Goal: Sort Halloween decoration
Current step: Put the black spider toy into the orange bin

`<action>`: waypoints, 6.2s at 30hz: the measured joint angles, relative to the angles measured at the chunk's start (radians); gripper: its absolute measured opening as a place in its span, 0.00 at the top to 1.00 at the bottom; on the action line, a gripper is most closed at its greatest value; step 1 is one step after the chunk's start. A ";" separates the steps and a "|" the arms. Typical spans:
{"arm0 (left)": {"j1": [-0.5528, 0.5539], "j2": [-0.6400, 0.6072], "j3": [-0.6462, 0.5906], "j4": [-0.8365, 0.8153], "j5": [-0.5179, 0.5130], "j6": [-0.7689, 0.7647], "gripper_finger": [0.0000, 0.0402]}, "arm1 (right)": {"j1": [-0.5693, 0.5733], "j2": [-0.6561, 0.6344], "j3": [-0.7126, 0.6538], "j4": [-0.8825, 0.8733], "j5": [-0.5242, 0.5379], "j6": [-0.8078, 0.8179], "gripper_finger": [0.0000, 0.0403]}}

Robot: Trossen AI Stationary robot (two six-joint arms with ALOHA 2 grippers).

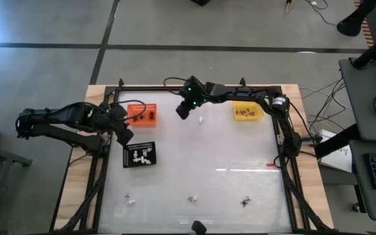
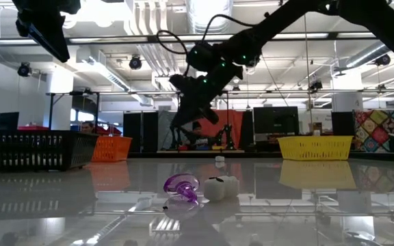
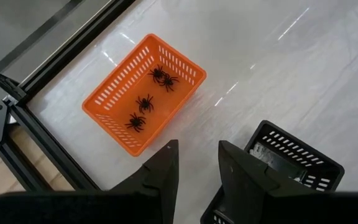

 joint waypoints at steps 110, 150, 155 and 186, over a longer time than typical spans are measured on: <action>0.000 0.058 -0.002 0.023 0.039 0.060 0.76 | 0.145 0.602 0.724 -0.164 0.108 0.141 0.83; -0.001 -0.104 -0.002 -0.027 0.038 0.105 0.76 | 0.183 0.462 0.719 -0.523 0.116 0.153 0.77; -0.001 -0.107 -0.002 -0.027 0.038 0.109 0.76 | 0.185 0.463 0.720 -0.487 0.117 0.201 0.72; -0.001 -0.107 -0.002 0.001 0.038 0.105 0.76 | 0.175 0.465 0.596 -0.337 0.169 0.226 0.65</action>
